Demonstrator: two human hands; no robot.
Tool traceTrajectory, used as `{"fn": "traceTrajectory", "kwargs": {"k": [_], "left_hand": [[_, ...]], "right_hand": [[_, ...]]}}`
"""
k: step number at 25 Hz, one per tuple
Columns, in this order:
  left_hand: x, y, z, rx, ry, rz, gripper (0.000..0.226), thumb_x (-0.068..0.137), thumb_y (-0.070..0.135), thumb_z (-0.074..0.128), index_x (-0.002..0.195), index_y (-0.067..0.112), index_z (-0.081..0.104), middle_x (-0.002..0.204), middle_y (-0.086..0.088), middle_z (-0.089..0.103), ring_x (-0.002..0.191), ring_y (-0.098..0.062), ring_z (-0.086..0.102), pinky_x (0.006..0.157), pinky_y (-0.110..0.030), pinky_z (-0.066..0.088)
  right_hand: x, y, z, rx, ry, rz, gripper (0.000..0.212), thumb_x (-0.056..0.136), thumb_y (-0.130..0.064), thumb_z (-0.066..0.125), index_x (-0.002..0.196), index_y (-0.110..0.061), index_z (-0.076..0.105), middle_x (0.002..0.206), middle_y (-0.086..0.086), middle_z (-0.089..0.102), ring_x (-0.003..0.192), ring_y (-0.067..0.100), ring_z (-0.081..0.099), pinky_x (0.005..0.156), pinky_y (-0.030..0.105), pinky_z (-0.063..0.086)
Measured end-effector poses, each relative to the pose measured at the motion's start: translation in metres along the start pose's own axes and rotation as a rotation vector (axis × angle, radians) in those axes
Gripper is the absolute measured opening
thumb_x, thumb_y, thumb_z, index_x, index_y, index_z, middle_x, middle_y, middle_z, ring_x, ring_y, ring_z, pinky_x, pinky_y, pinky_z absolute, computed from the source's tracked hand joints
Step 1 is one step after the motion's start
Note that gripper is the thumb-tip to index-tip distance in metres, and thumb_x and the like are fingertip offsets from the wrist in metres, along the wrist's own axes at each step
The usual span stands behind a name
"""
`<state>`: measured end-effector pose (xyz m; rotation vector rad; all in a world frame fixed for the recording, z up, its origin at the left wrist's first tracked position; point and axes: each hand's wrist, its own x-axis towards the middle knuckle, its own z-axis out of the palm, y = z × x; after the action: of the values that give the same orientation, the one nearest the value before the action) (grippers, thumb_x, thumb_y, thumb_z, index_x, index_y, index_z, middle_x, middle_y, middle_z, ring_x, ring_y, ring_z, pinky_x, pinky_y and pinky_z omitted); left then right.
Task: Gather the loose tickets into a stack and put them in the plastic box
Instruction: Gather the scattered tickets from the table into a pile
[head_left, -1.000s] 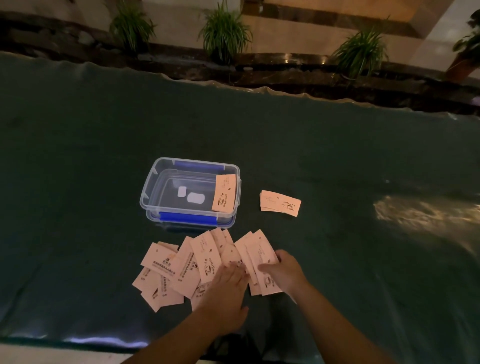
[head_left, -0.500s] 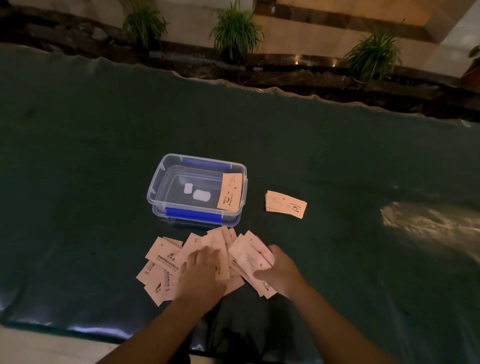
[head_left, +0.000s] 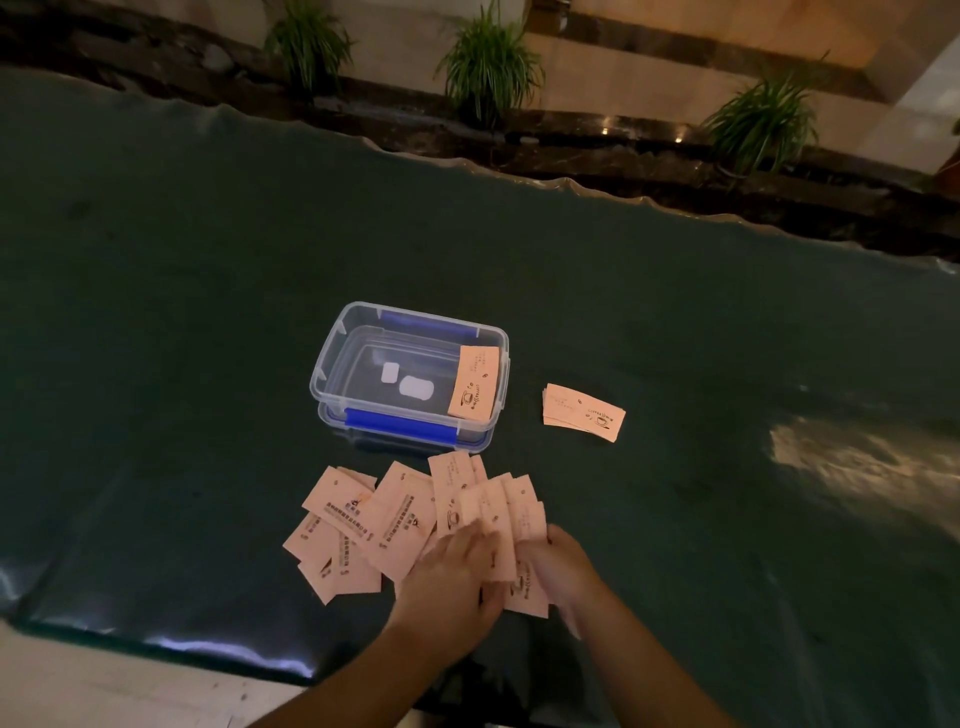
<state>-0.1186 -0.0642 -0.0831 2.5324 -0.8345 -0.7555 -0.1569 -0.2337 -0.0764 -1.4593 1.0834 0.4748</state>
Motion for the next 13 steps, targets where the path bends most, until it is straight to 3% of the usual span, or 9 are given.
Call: {"fn": "traceTrajectory", "kwargs": {"k": [3, 5, 7, 9, 11, 13], "left_hand": [[0.001, 0.006, 0.005, 0.021, -0.046, 0.026, 0.066, 0.102, 0.053, 0.049, 0.161, 0.036, 0.025, 0.171, 0.009, 0.024, 0.155, -0.018, 0.023, 0.126, -0.044, 0.018], [0.001, 0.007, 0.006, -0.038, -0.067, 0.065, 0.065, 0.1, 0.048, 0.054, 0.159, 0.037, 0.028, 0.17, 0.01, 0.024, 0.154, -0.017, 0.023, 0.125, -0.043, 0.02], [0.001, 0.004, 0.004, -0.104, -0.044, 0.097, 0.06, 0.098, 0.046, 0.055, 0.154, 0.035, 0.037, 0.166, 0.01, 0.03, 0.151, -0.015, 0.027, 0.124, -0.041, 0.024], [0.005, -0.003, 0.001, -0.1, 0.064, 0.04, 0.057, 0.096, 0.048, 0.053, 0.149, 0.03, 0.045, 0.163, 0.006, 0.034, 0.15, -0.017, 0.029, 0.125, -0.041, 0.027], [0.016, -0.013, -0.007, -0.143, 0.132, -0.171, 0.071, 0.094, 0.049, 0.057, 0.156, 0.024, 0.034, 0.167, 0.002, 0.026, 0.154, -0.023, 0.019, 0.126, -0.046, 0.022], [0.028, -0.022, -0.014, -0.178, 0.084, -0.298, 0.088, 0.09, 0.048, 0.061, 0.162, 0.024, 0.017, 0.173, 0.001, 0.011, 0.158, -0.026, 0.001, 0.126, -0.05, 0.008]], "right_hand": [[0.0, 0.007, 0.0, 0.156, -0.025, 0.026, 0.026, 0.102, -0.02, 0.052, 0.12, -0.017, 0.071, 0.11, 0.01, 0.083, 0.102, 0.031, 0.079, 0.088, 0.049, 0.066], [-0.002, 0.011, -0.001, 0.25, -0.069, 0.036, 0.026, 0.105, -0.027, 0.055, 0.123, -0.019, 0.072, 0.113, 0.011, 0.083, 0.106, 0.033, 0.079, 0.098, 0.057, 0.062], [-0.002, 0.014, -0.001, 0.244, -0.039, -0.007, 0.027, 0.098, -0.025, 0.072, 0.124, -0.02, 0.072, 0.114, 0.009, 0.083, 0.103, 0.031, 0.081, 0.093, 0.055, 0.065], [0.001, 0.012, -0.004, 0.262, 0.04, -0.034, 0.029, 0.095, -0.015, 0.077, 0.123, -0.019, 0.071, 0.113, 0.009, 0.083, 0.1, 0.03, 0.081, 0.088, 0.055, 0.066], [0.006, 0.007, -0.012, 0.307, 0.081, -0.012, 0.025, 0.096, -0.012, 0.075, 0.119, -0.021, 0.071, 0.11, 0.012, 0.084, 0.097, 0.032, 0.082, 0.087, 0.06, 0.066], [0.01, -0.003, -0.019, 0.282, 0.091, 0.015, 0.025, 0.096, -0.011, 0.076, 0.114, -0.027, 0.069, 0.11, 0.011, 0.083, 0.096, 0.033, 0.082, 0.087, 0.061, 0.066]]}}
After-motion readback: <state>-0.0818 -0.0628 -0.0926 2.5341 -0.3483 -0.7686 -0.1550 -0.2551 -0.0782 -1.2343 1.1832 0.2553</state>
